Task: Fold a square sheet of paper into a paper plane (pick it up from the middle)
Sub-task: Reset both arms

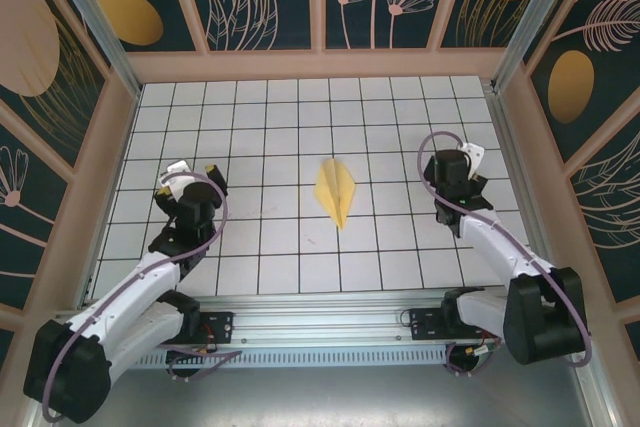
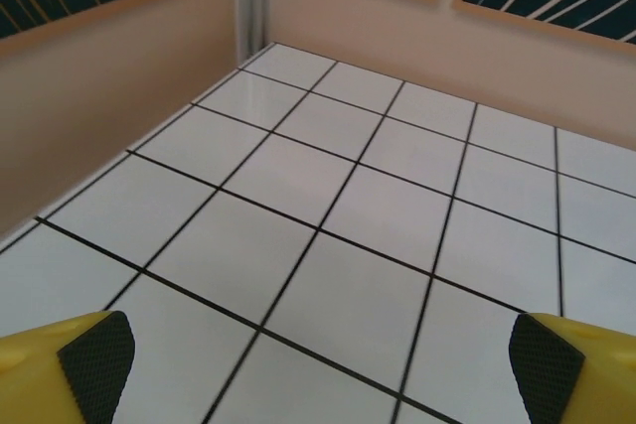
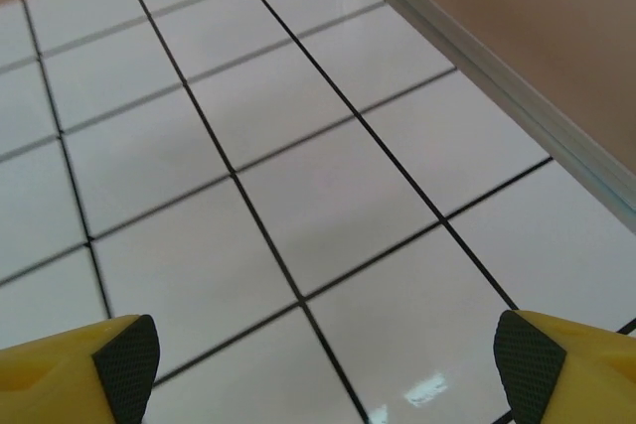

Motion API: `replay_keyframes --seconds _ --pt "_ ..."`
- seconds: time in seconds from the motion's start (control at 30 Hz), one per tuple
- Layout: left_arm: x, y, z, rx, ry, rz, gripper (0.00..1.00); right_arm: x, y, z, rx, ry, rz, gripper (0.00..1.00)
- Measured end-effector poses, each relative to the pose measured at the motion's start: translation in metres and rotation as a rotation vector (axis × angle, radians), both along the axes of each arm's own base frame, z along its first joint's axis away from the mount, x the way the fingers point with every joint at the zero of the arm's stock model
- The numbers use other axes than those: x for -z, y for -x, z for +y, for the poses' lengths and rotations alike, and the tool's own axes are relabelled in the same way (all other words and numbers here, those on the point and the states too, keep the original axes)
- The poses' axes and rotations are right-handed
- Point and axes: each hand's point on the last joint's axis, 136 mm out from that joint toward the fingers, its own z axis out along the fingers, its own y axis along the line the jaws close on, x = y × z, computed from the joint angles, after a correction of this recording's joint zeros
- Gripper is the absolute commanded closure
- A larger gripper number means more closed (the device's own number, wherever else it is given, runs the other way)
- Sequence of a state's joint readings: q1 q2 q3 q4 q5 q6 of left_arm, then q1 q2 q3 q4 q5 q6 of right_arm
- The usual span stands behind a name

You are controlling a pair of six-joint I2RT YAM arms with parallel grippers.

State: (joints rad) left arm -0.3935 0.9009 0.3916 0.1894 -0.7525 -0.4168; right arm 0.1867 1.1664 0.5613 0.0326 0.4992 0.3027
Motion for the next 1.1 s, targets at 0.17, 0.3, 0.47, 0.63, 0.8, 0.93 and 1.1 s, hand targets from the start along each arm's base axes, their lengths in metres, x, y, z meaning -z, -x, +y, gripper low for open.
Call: replay_keyframes --seconds 0.17,0.3,0.47,0.63,0.8,0.93,1.1 --pt "0.027 -0.008 0.033 -0.063 -0.088 0.026 0.01 0.042 -0.006 0.000 -0.113 0.029 -0.011 0.09" --pt "0.061 -0.006 0.037 -0.019 -0.139 0.057 0.02 0.042 -0.020 0.017 -0.248 0.062 -0.125 0.09" --pt "0.059 -0.015 0.040 0.028 -0.150 -0.030 0.01 0.030 -0.032 0.031 -0.371 0.091 -0.230 0.08" --pt "0.045 -0.031 0.037 0.078 -0.160 -0.134 0.01 0.025 -0.029 0.011 -0.362 0.081 -0.333 0.08" --pt "0.058 -0.039 0.031 0.125 -0.169 -0.136 0.01 0.033 -0.028 0.012 -0.375 0.050 -0.328 0.06" --pt "0.043 -0.052 0.043 0.093 -0.151 -0.182 0.02 0.028 -0.031 0.008 -0.359 0.043 -0.349 0.01" --pt "0.039 -0.055 0.046 0.095 -0.140 -0.199 0.01 0.025 -0.031 0.007 -0.348 0.040 -0.361 0.01"
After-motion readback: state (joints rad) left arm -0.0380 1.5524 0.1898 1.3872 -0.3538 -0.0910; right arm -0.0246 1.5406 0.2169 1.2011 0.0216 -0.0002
